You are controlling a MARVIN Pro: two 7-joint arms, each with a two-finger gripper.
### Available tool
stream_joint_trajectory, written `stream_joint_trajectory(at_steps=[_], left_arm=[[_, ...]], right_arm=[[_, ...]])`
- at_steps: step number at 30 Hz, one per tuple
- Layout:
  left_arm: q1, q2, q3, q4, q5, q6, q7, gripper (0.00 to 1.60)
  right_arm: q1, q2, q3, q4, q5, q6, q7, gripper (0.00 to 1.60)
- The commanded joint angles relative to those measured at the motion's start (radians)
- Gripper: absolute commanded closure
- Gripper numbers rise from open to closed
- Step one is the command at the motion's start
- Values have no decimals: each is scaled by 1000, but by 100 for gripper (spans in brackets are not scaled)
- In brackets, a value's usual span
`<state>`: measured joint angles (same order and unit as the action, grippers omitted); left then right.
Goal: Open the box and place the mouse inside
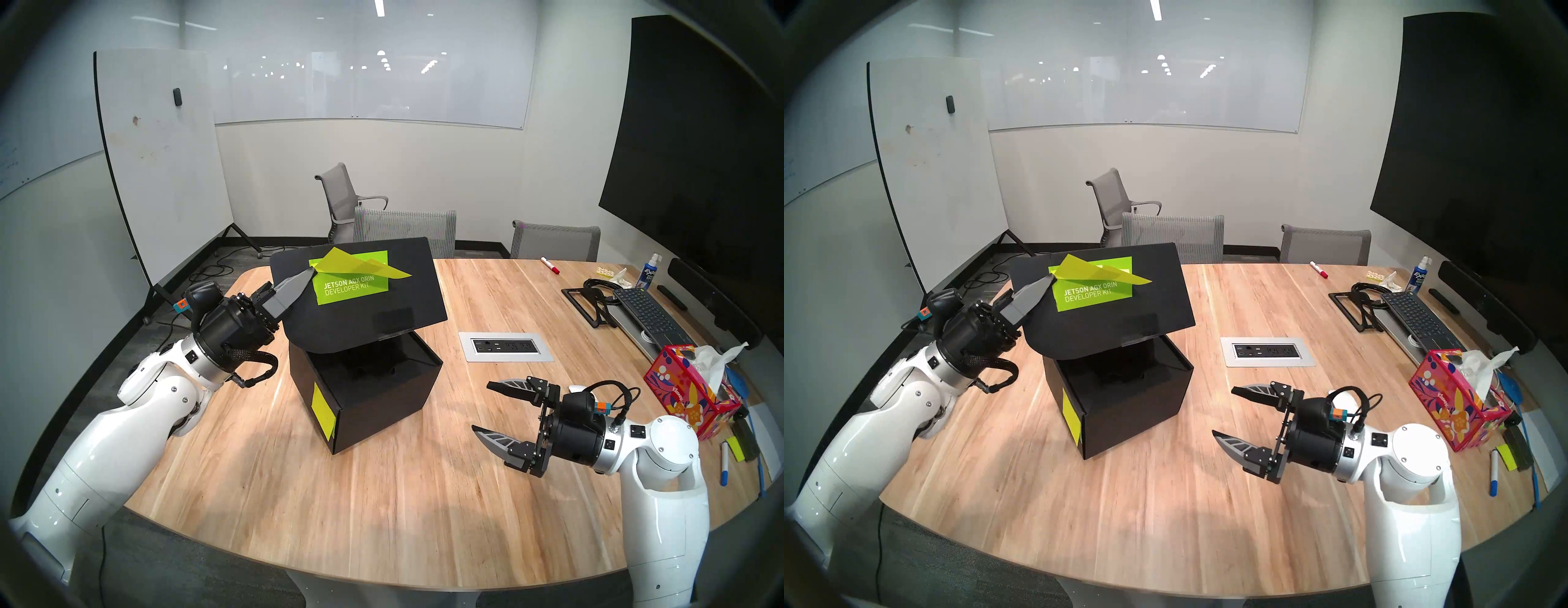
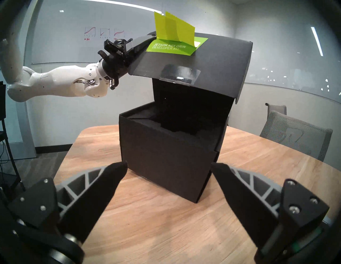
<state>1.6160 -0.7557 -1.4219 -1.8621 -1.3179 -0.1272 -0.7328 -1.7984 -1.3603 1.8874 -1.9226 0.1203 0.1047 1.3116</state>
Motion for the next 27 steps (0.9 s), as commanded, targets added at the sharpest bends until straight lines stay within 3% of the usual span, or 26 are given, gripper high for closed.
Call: stream_joint_trajectory(at_steps=[1, 27], left_arm=[[-4, -11, -7, -17, -3, -14, 2, 160], [31, -28, -11, -32, -7, -25, 1, 160]], right_arm=[[70, -16, -38, 1, -6, 15, -25, 0], [152, -75, -166, 21, -62, 52, -115, 0]])
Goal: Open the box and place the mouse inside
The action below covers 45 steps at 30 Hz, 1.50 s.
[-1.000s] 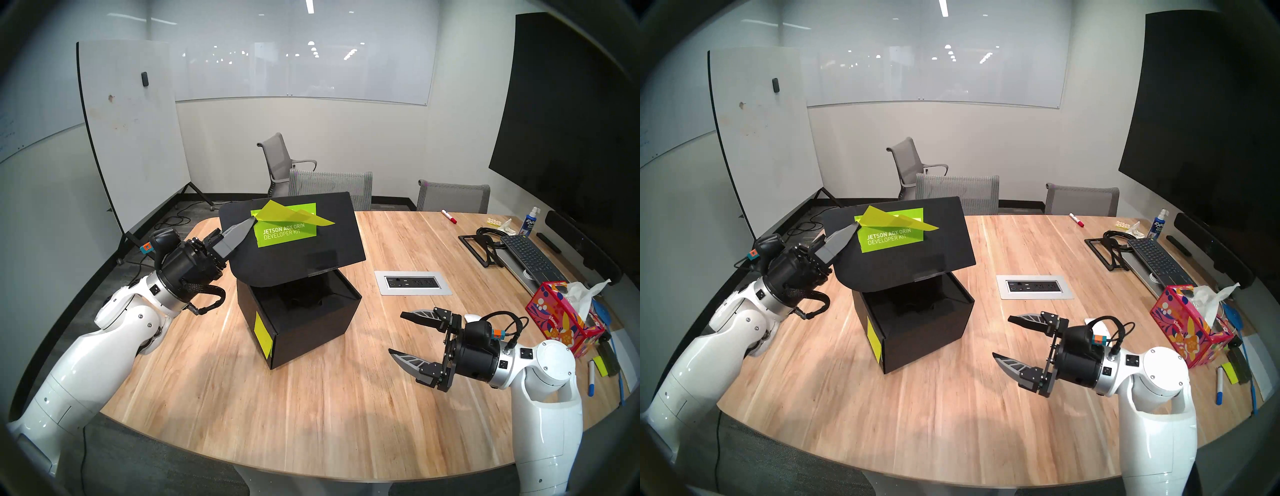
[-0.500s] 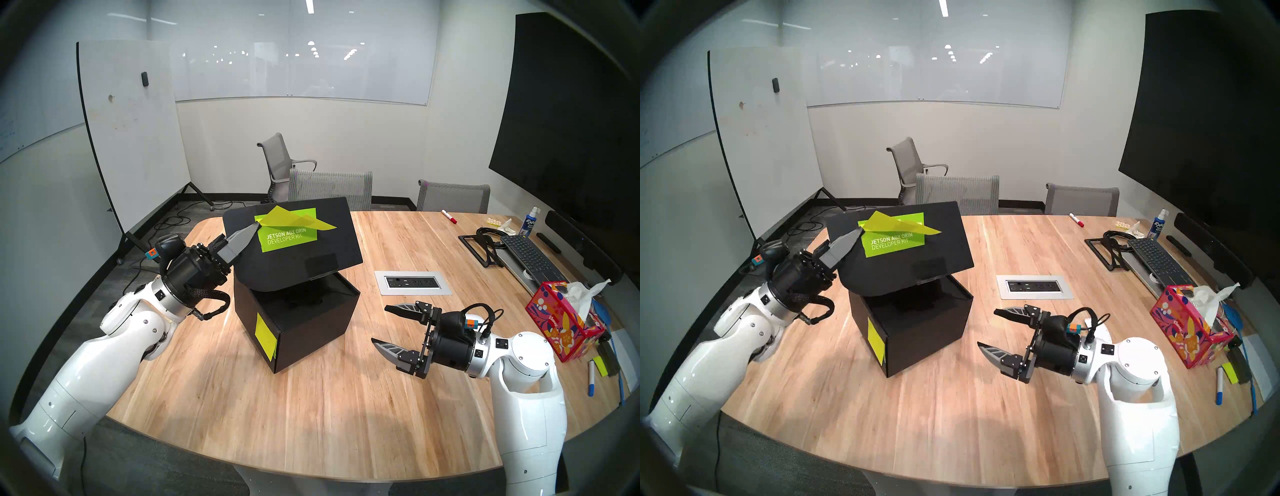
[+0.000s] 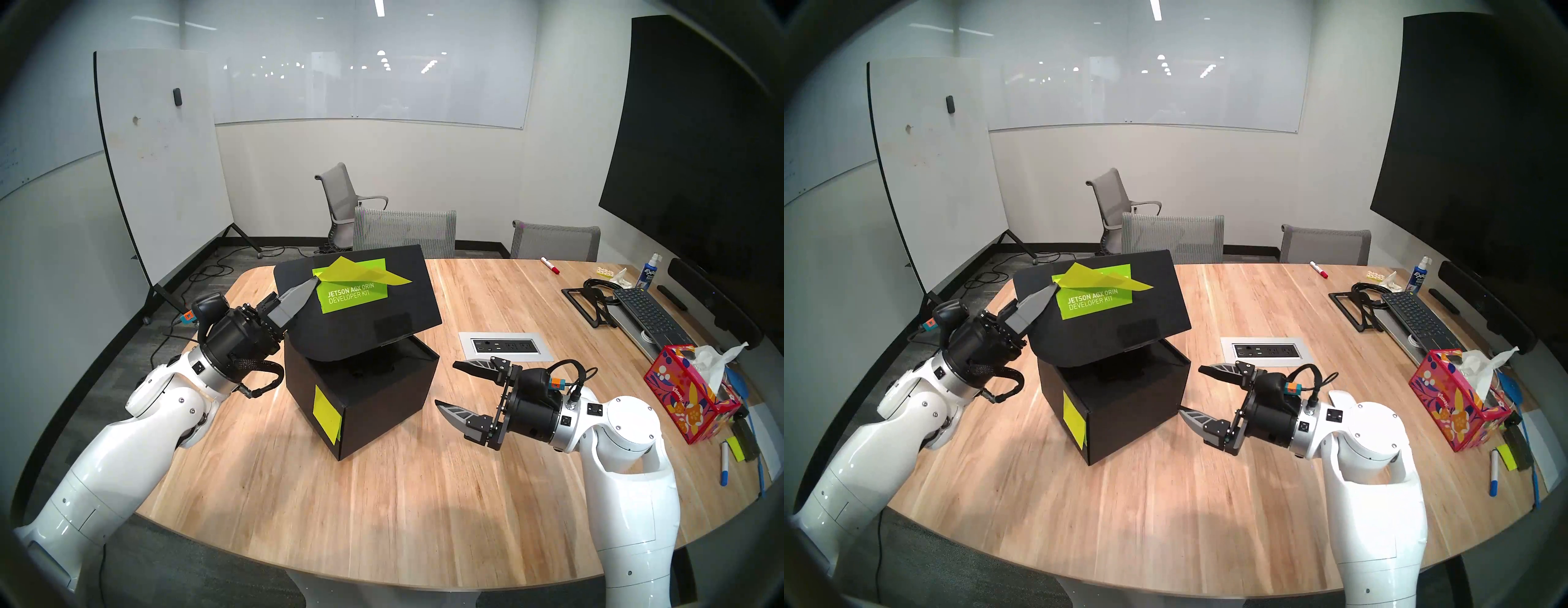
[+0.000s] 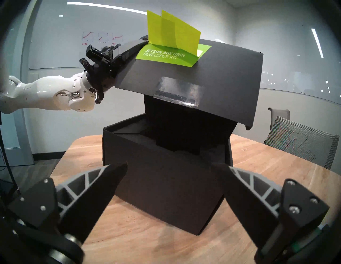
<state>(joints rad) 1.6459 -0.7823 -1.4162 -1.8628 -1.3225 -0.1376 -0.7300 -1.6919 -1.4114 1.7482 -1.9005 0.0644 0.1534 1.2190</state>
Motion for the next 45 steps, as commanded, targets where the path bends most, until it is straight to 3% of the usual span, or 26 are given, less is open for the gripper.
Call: stream_joint_trajectory(at_steps=[1, 27, 40, 45], left_arm=[[1, -2, -17, -32, -4, -15, -2, 160], [10, -9, -25, -27, -19, -13, -13, 160], [-3, -24, -11, -13, -20, -9, -10, 160], [-5, -28, -11, -4, -22, -11, -12, 160]], right_arm=[[51, -26, -32, 2, -10, 4, -27, 0], [145, -84, -132, 77, -65, 46, -113, 1], [213, -131, -191, 164, -108, 60, -184, 3], [235, -116, -217, 201, -143, 60, -190, 0]])
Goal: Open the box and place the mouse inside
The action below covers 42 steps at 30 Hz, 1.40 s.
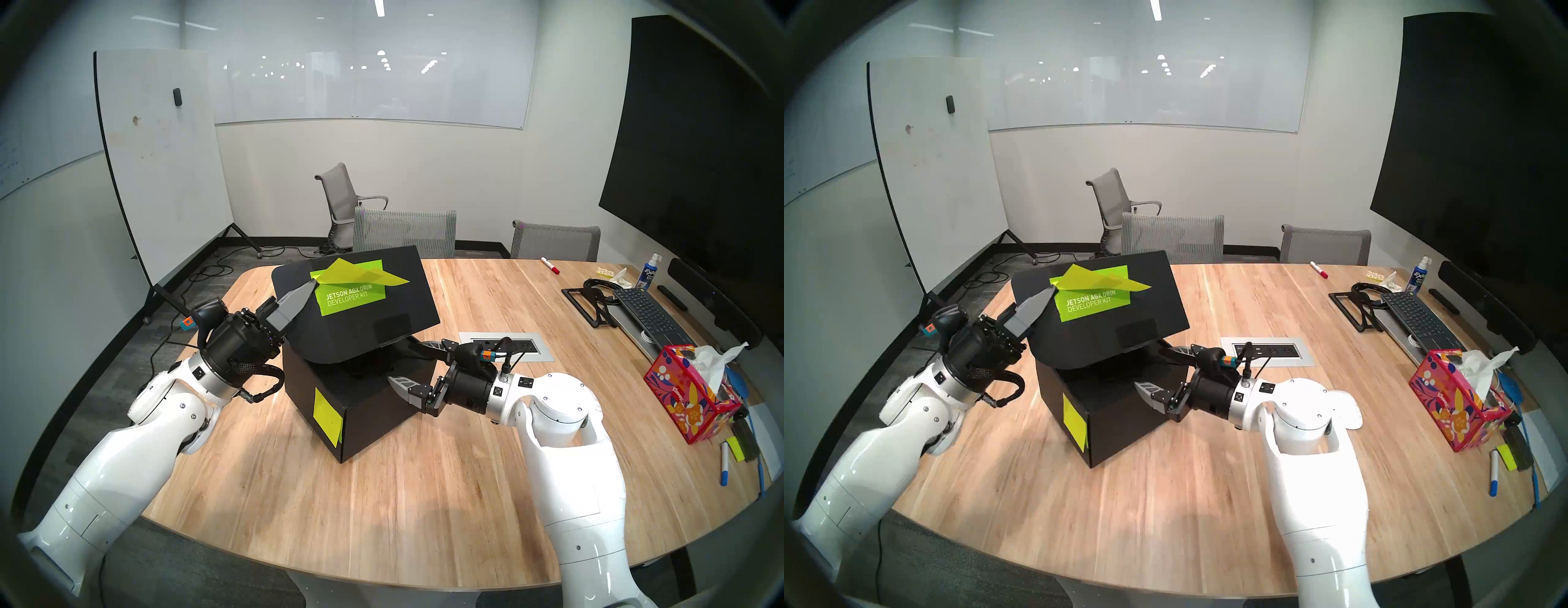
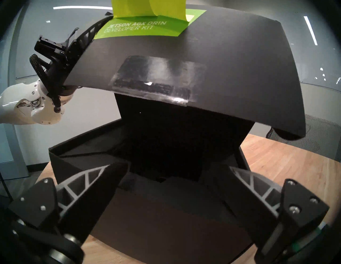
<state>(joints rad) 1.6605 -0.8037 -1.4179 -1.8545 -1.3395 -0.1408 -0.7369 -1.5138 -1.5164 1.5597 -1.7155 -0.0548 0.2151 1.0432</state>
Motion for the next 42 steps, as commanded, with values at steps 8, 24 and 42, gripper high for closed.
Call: stream_joint_trajectory(at_steps=[8, 24, 42], left_arm=[[2, -13, -28, -11, -20, -23, -7, 160], [29, -19, -96, -10, -67, -39, 23, 160], [-119, -45, -79, 87, -77, -11, 196, 160]], right_arm=[[49, 31, -49, 26, -71, 9, 3, 0], [10, 65, -66, -8, -106, 23, 28, 0], [15, 79, -61, 17, -107, 19, 38, 0]])
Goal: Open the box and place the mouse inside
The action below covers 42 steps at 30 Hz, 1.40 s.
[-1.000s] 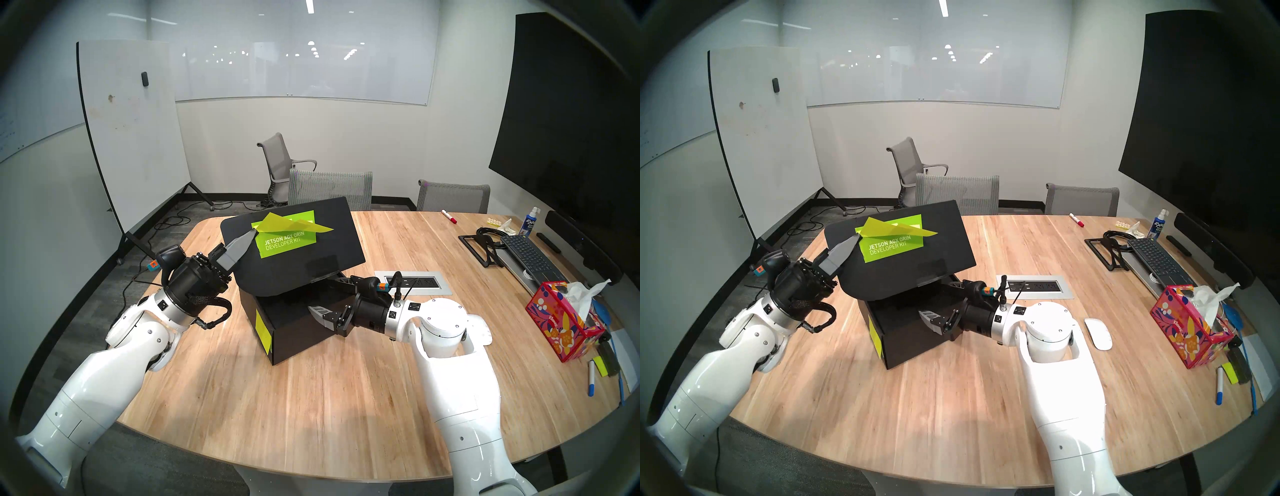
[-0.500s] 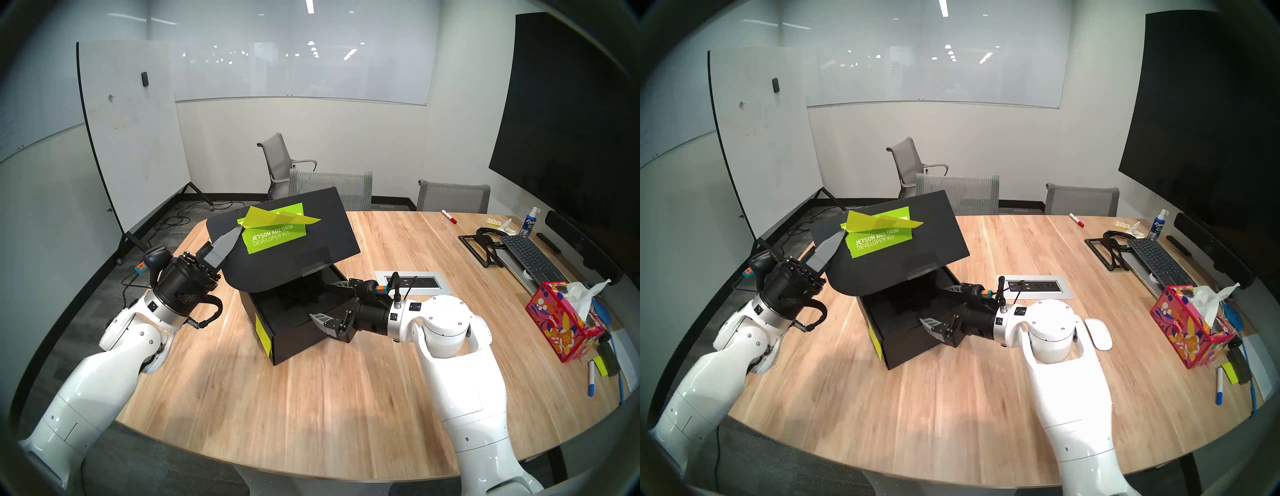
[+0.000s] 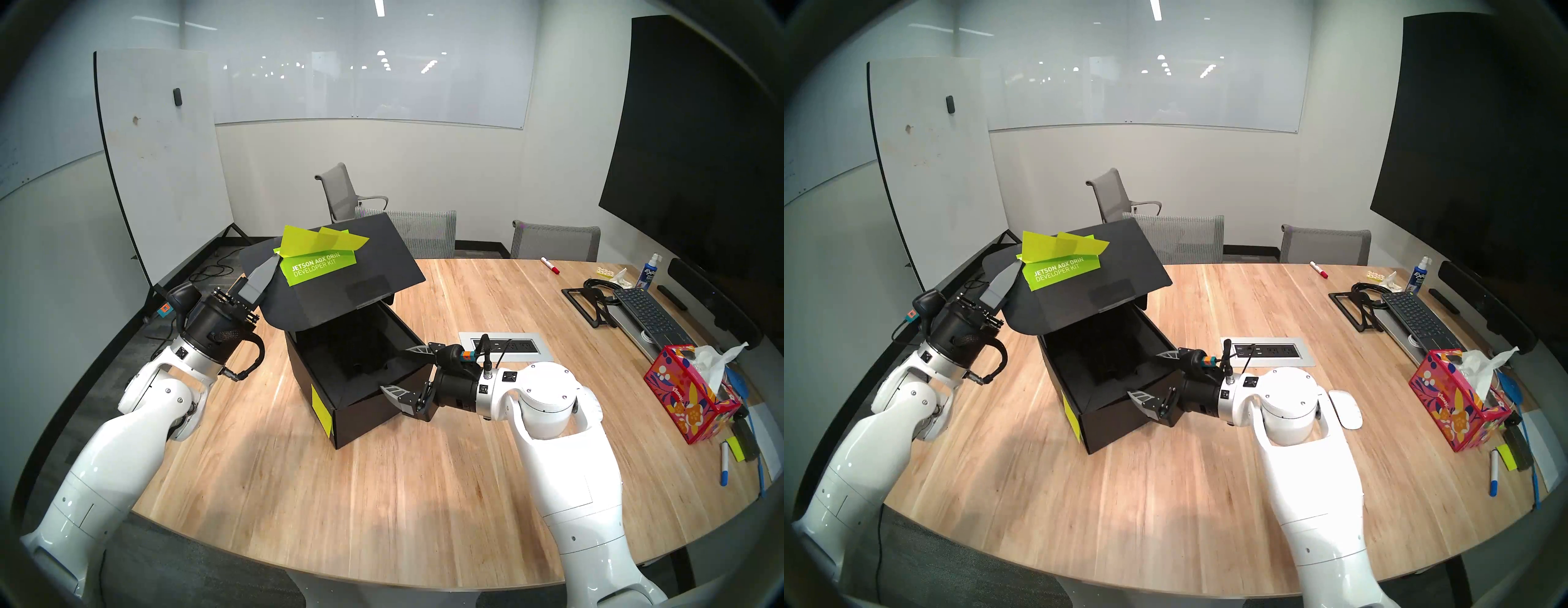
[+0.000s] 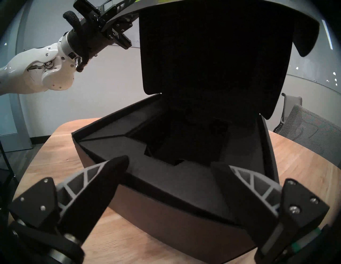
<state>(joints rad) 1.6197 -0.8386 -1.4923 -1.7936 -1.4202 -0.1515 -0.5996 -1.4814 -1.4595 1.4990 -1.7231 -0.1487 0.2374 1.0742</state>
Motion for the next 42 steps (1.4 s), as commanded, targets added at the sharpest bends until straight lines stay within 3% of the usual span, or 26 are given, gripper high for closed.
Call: stream_joint_trajectory(at_steps=[1, 12, 42], left_arm=[[-84, -12, -4, 32, 4, 1, 75, 160], [-159, -32, 15, 118, 7, 15, 183, 160], [-254, -66, 90, 290, 80, 18, 392, 160]], right_arm=[[-17, 22, 0, 26, -13, -4, 7, 0], [-39, 32, -1, 13, -13, -6, 14, 2], [-55, 39, 5, 25, -12, -18, 17, 4]])
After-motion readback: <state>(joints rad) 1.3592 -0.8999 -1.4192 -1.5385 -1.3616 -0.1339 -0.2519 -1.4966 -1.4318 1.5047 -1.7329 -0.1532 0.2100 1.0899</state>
